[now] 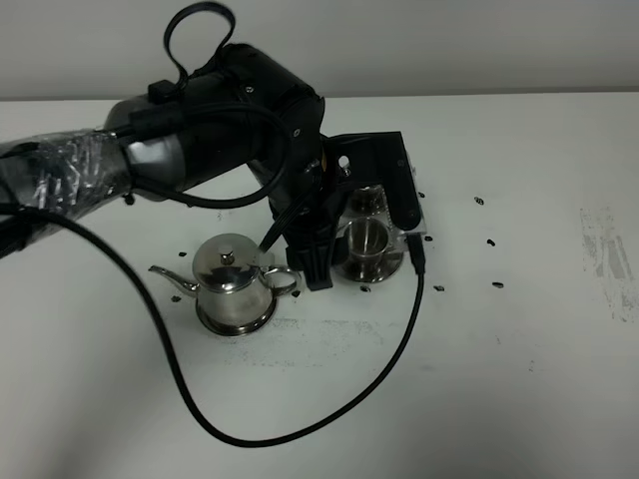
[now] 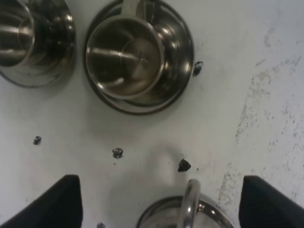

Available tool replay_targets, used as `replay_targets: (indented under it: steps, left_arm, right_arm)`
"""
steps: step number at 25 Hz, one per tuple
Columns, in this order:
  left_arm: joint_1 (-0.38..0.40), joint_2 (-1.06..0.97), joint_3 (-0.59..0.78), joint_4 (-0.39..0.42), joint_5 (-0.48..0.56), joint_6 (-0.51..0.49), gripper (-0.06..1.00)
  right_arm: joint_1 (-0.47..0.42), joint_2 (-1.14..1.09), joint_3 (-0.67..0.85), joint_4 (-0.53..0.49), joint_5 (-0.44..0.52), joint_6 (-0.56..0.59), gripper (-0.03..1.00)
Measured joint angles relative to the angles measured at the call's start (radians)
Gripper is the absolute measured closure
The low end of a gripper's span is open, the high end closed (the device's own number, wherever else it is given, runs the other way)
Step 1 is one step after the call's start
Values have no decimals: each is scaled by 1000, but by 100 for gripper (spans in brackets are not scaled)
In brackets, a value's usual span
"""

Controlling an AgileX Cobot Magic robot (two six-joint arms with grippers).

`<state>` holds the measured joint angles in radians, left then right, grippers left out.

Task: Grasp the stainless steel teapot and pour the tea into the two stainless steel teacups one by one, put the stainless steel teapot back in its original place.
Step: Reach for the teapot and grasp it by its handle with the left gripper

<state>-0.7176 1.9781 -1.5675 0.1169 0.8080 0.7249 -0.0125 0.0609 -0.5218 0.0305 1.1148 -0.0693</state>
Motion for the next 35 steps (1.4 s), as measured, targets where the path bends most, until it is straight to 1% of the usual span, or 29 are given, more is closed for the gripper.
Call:
replay_targets:
  steps: [2, 8, 13, 16, 21, 24, 30, 35]
  left_arm:
    - [0, -38, 69, -1, -52, -23, 29]
    - [7, -54, 184, -22, -128, -128, 29]
    - [26, -54, 224, -27, -177, -172, 29]
    - [33, -49, 225, -28, -185, -217, 29]
    - [40, -47, 225, -29, -185, -353, 29]
    - [45, -47, 225, -29, -185, -412, 29]
    - [47, -35, 225, -33, -185, -476, 29]
    - [47, -17, 225, -71, -180, -487, 29]
  right_arm:
    - [0, 0, 0, 0, 0, 0, 56]
    - [0, 0, 0, 0, 0, 0, 56]
    - [0, 0, 0, 0, 0, 0, 56]
    - [0, 0, 0, 0, 0, 0, 56]
    - [0, 0, 0, 0, 0, 0, 56]
    - [0, 0, 0, 0, 0, 0, 56]
    - [0, 0, 0, 0, 0, 0, 56]
    - [0, 0, 0, 0, 0, 0, 56]
